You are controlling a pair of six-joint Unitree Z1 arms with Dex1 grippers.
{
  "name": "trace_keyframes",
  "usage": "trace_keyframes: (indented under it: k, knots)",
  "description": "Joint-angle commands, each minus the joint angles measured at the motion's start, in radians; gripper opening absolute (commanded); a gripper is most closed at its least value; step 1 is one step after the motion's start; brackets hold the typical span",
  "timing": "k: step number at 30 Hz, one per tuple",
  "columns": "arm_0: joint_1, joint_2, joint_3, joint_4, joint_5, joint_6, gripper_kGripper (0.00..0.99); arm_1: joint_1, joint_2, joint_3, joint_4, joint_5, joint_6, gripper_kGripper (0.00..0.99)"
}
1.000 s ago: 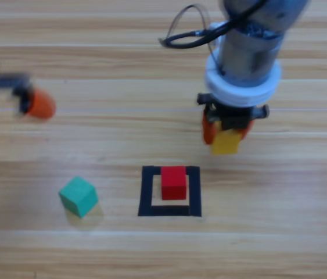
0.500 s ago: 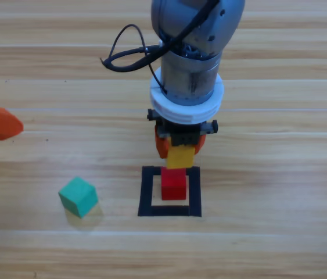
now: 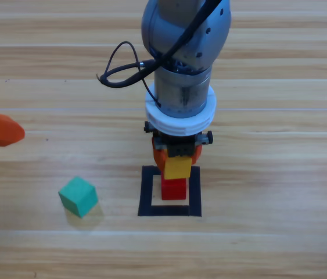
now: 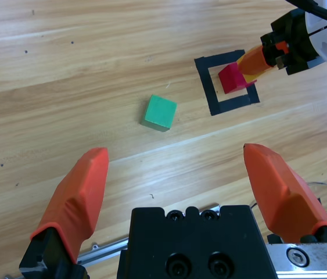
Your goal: Stack the blocks in the rectangular block: red at the bottom, yellow in the middle, green on top
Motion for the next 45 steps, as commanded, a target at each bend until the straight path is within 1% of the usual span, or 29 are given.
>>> trace_keyframes:
  k: [1,11,13,14,15,17,18,19,22,25,29,33,35,37,38,40,41,42,45]
  knots:
    - [0.009,0.028,0.023,0.001,-0.01,0.001,0.99,0.025,0.091,-0.011,0.012,0.016,0.002,0.026]
    - [0.011,0.031,0.024,-0.004,-0.01,-0.001,0.99,0.025,0.107,-0.019,0.012,0.016,-0.001,0.028]
    - [0.009,0.031,0.024,-0.005,-0.008,-0.001,0.99,0.025,0.11,-0.019,0.012,0.016,-0.001,0.048]
    - [0.011,0.031,0.024,-0.005,-0.008,-0.002,0.99,0.025,0.113,-0.02,0.012,0.018,-0.001,0.112]
    - [0.009,0.031,0.026,-0.005,-0.008,-0.001,0.99,0.025,0.116,-0.022,0.012,0.019,-0.001,0.216]
    - [0.011,0.033,0.027,-0.007,-0.008,-0.001,0.99,0.025,0.123,-0.023,0.017,0.019,-0.001,0.537]
    - [0.009,0.034,0.027,-0.008,-0.008,-0.001,0.99,0.025,0.125,-0.028,0.021,0.013,-0.003,0.802]
    - [0.009,0.034,0.029,-0.01,-0.008,-0.001,0.99,0.025,0.123,-0.042,0.029,0.009,-0.012,0.985]
    - [0.009,0.034,0.038,-0.022,-0.01,-0.001,0.99,0.029,0.107,-0.073,0.035,0.002,-0.037,0.99]
    - [0.011,0.036,0.044,-0.028,-0.013,-0.001,0.99,0.048,0.068,-0.099,0.035,-0.019,-0.064,0.99]
    - [0.009,0.037,0.036,-0.034,-0.015,-0.007,0.99,0.087,-0.028,-0.108,0.035,-0.082,-0.116,0.99]
    - [0.02,0.048,-0.004,-0.034,-0.005,-0.086,0.99,0.09,-0.137,-0.07,0.027,-0.09,-0.187,0.989]
    - [0.031,0.083,-0.031,-0.034,-0.005,-0.168,0.99,0.09,-0.22,0.013,-0.019,-0.094,-0.236,0.988]
    - [0.032,0.151,-0.079,-0.027,-0.008,-0.237,0.988,0.078,-0.335,0.187,-0.14,-0.09,-0.284,0.988]
    - [0.032,0.186,-0.106,-0.019,-0.008,-0.267,0.988,0.067,-0.417,0.312,-0.244,-0.08,-0.313,0.988]
    - [0.031,0.275,-0.183,0.032,-0.012,-0.33,0.988,0.031,-0.594,0.616,-0.502,-0.019,-0.37,0.986]
    - [0.032,0.318,-0.221,0.059,-0.012,-0.353,0.974,0.011,-0.668,0.734,-0.598,0.002,-0.385,0.986]
    - [0.036,0.355,-0.25,0.076,-0.013,-0.37,0.959,-0.005,-0.71,0.797,-0.632,0.015,-0.402,0.986]
    - [0.039,0.462,-0.338,0.142,-0.015,-0.464,0.959,-0.066,-0.786,0.929,-0.675,0.056,-0.448,0.985]
